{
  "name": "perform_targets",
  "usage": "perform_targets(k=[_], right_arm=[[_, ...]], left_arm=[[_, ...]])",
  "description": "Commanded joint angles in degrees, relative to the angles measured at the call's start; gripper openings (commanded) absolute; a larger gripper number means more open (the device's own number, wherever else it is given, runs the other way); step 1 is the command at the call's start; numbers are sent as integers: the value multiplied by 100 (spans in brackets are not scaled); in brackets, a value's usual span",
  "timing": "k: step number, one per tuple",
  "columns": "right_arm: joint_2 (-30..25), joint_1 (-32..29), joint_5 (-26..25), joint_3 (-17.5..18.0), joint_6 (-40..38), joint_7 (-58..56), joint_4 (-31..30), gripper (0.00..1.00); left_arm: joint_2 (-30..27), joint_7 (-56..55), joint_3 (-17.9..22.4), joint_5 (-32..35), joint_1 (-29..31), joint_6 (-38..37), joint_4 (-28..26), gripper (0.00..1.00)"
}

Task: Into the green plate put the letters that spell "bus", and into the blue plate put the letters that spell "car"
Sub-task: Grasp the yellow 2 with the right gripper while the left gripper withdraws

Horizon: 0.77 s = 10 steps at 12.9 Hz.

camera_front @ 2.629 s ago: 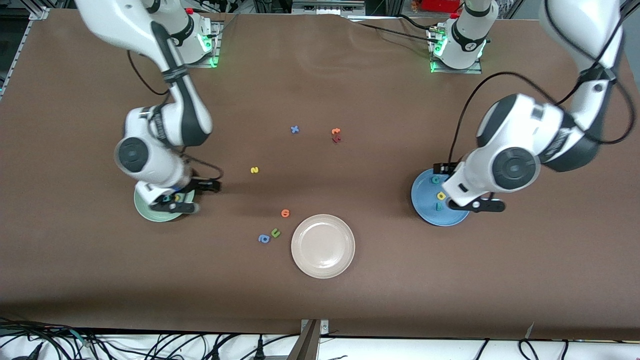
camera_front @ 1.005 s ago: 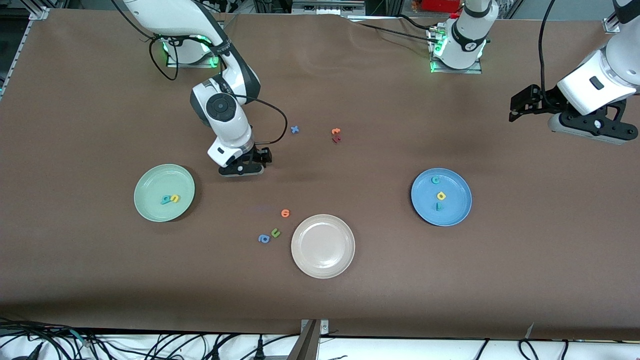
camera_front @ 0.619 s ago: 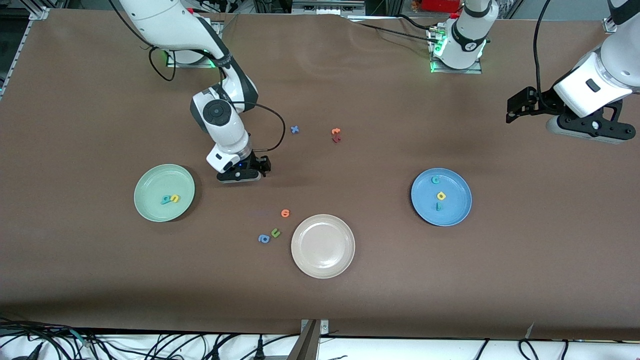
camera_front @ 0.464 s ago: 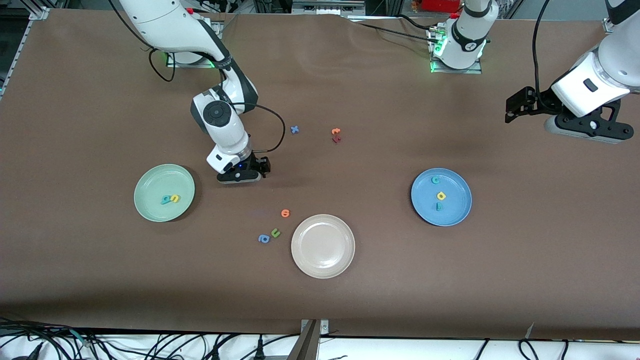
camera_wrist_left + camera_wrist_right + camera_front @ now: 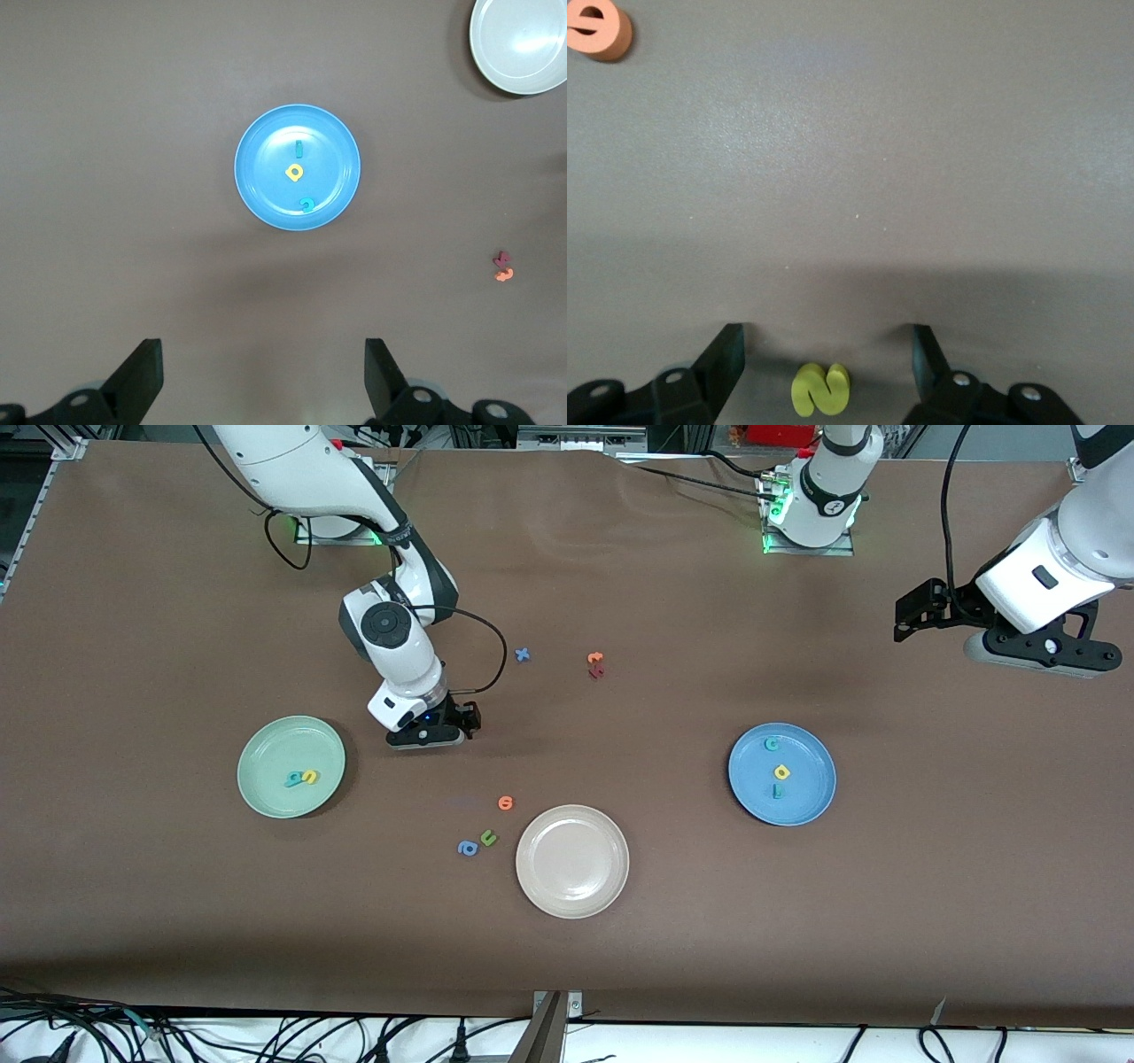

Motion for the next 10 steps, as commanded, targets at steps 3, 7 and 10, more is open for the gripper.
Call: perform_targets(k=[3, 7, 10], right_arm=[[-338, -37, -76, 152, -11, -3, -497, 85], [-321, -37, -68, 179, -11, 15, -471, 67], [-303, -37, -68, 179, -11, 15, -471, 43]], left_arm=[[-28, -93, 70, 223, -71, -111, 40, 100], [-28, -49, 61, 223, -63, -111, 40, 100], [-28, -40, 79, 223, -63, -111, 49, 100]])
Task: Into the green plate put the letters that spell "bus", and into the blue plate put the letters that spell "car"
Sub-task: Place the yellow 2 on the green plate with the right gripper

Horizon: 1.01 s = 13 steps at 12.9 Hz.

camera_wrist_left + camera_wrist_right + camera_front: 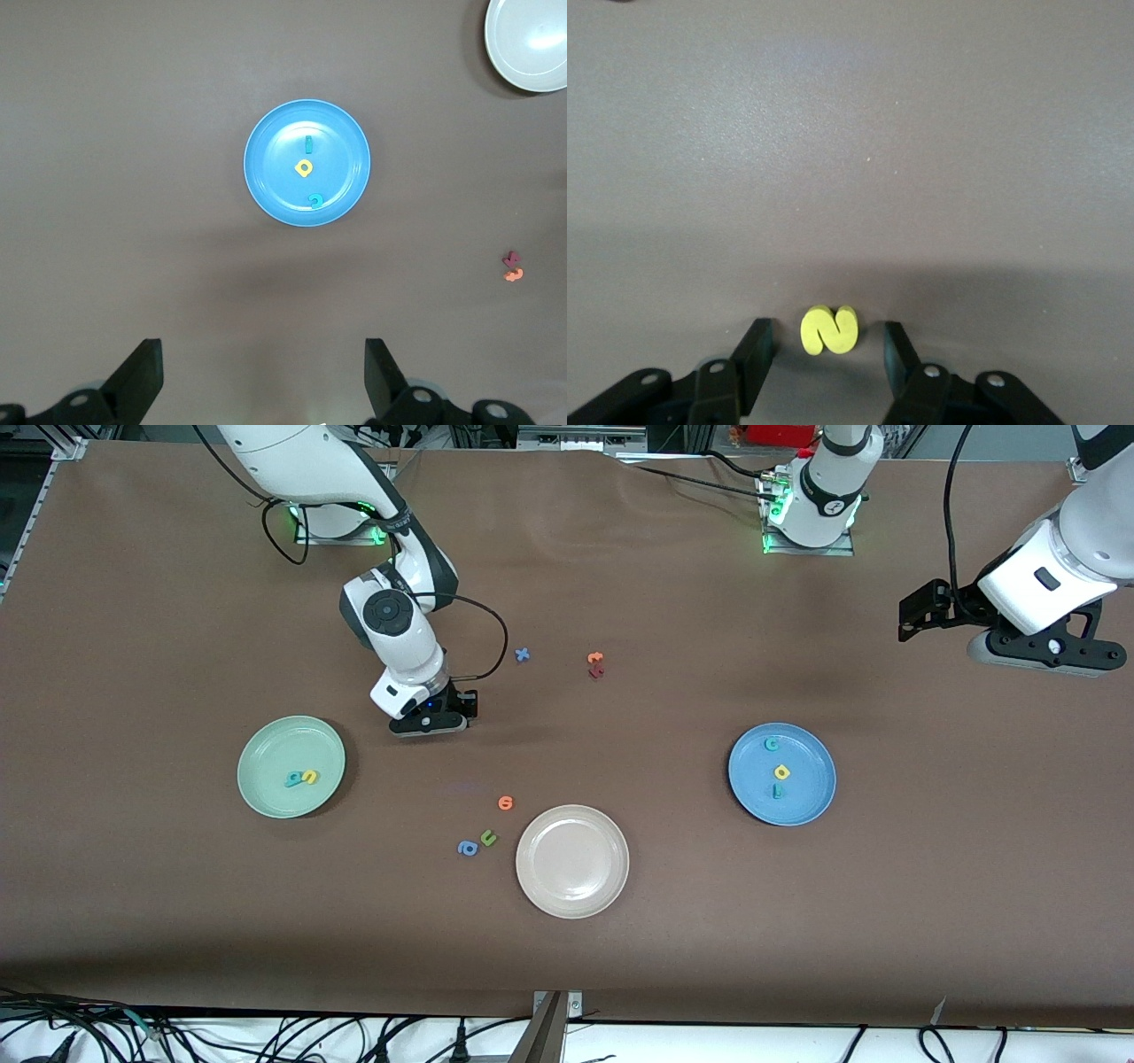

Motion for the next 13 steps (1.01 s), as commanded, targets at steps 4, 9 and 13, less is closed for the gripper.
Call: perform_targets(k=[4, 9, 13], right_arm=[[-47, -37, -59, 51, 22, 5, -110, 25], [-257, -168, -59, -19, -326, -169, 21, 10], [-898, -843, -15, -344, -1672, -2205, 268, 10]], left_arm=[[-28, -33, 57, 119, -54, -93, 48, 100], [-37, -51, 65, 110, -63, -93, 57, 100], [-19, -42, 65, 84, -36, -93, 163, 100]])
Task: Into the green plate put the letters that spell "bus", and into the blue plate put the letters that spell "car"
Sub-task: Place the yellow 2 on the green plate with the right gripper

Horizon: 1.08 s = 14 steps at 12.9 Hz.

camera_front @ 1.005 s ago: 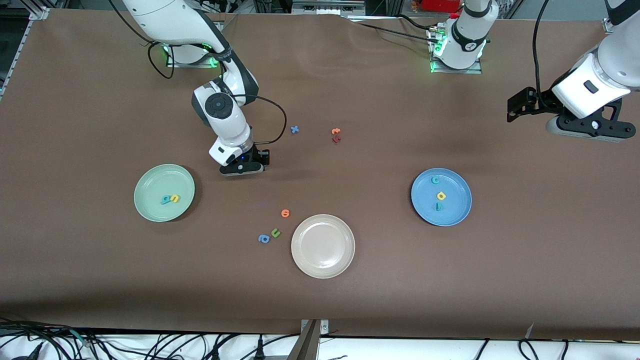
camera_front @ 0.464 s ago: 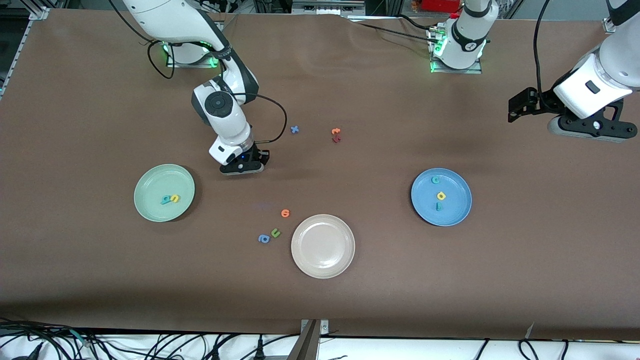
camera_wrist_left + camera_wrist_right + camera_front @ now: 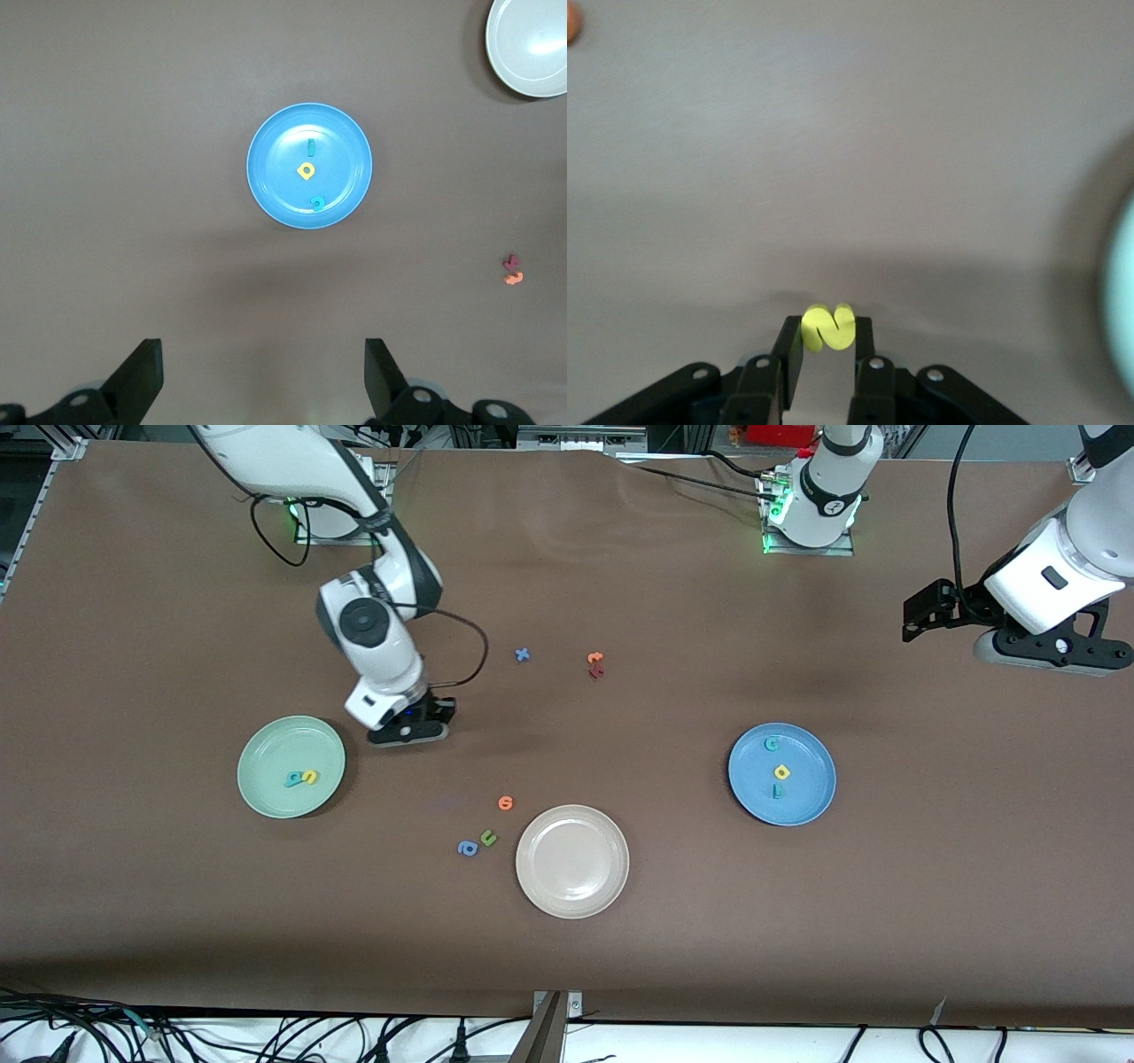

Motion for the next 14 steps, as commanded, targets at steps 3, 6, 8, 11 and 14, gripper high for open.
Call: perform_targets(k=[3, 6, 8, 11, 14], right_arm=[[-440, -775, -7, -550, -510, -2192, -62, 10], [-317, -1022, -7, -770, -501, -2530, -53, 10], [-72, -1136, -24, -876, -318, -2600, -35, 10], [228, -1269, -7, -877, 78, -2715, -44, 43], [62, -1277, 2, -877, 35, -2758, -44, 100]], left_arm=[[-19, -41, 25, 93, -35, -90, 113, 100], [-28, -76, 34, 110, -35, -90, 113, 100], [-28, -76, 34, 119, -26, -90, 113, 100], [-28, -76, 34, 110, 44, -99, 104, 100], [-28, -85, 34, 110, 44, -99, 104, 100]])
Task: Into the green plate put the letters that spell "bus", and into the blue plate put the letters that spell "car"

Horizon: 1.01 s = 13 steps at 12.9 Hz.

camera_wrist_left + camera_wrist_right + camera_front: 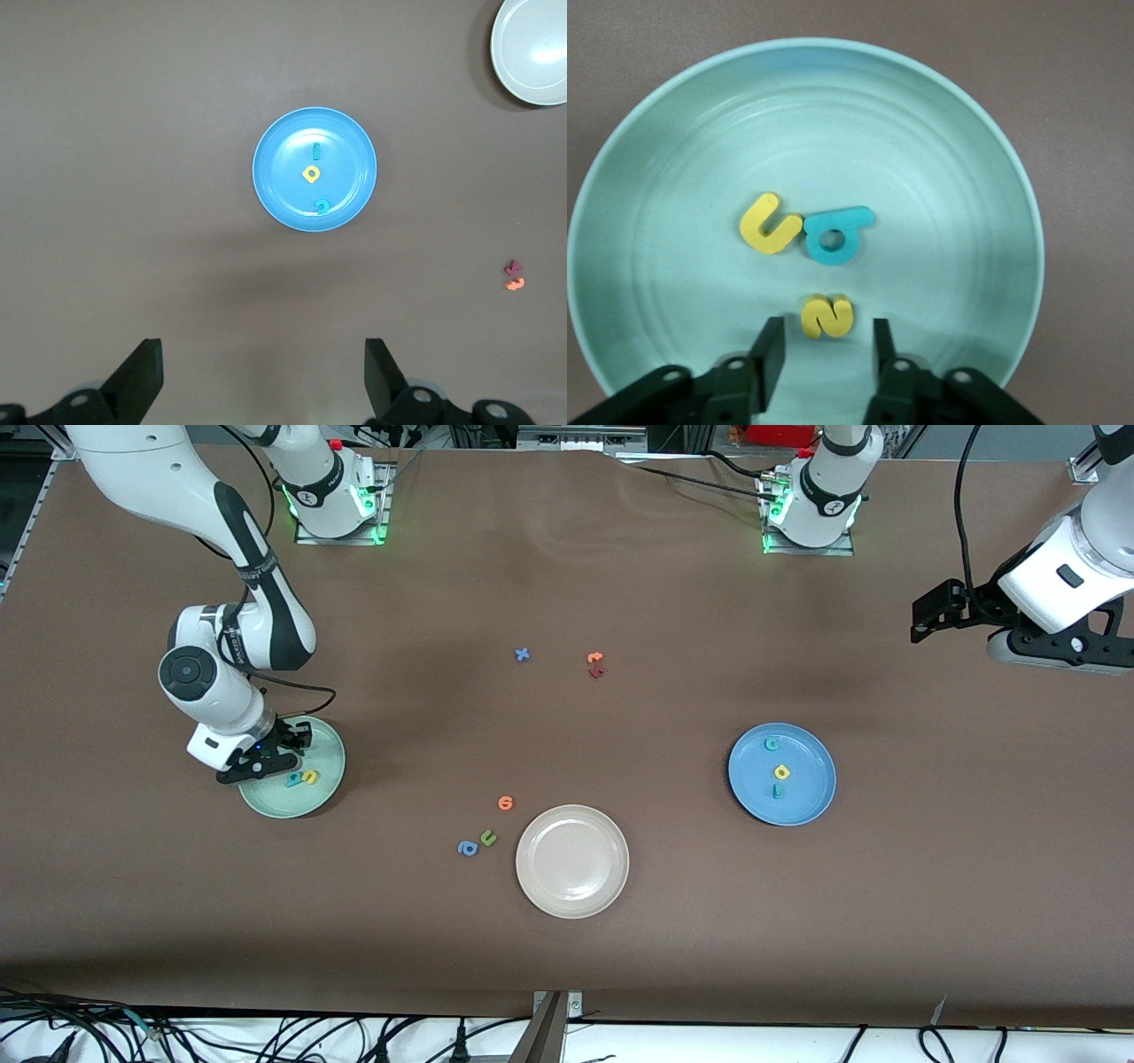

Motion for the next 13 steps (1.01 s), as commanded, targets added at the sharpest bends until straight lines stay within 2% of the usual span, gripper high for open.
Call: perform_targets(k=[1, 3, 4, 6, 8, 11, 13], right_arm=[[-362, -33, 2, 26, -127, -121, -13, 100], [-757, -33, 307, 61, -1080, -95, 266, 100], [-907, -24, 657, 96, -2078, -103, 764, 100], [-944, 2, 1003, 158, -4266, -51, 2239, 100], [-996, 2, 1012, 123, -5580, 72, 3183, 100], [-1320, -15, 942, 105, -6611, 256, 3984, 100], [-1671, -59, 916, 123, -6825, 266, 4118, 100]], left_arm=[[-28, -63, -8, 110, 4, -99, 80, 100], [-28, -72, -17, 110, 4, -99, 80, 100], [-28, -63, -17, 101, 4, -99, 80, 100], [-28, -71, -17, 93, 4, -99, 80, 100], [-28, -63, 0, 84, 21, -194, 80, 100], [-28, -63, 0, 75, 74, -213, 80, 100], [-28, -63, -8, 75, 74, -213, 80, 100]])
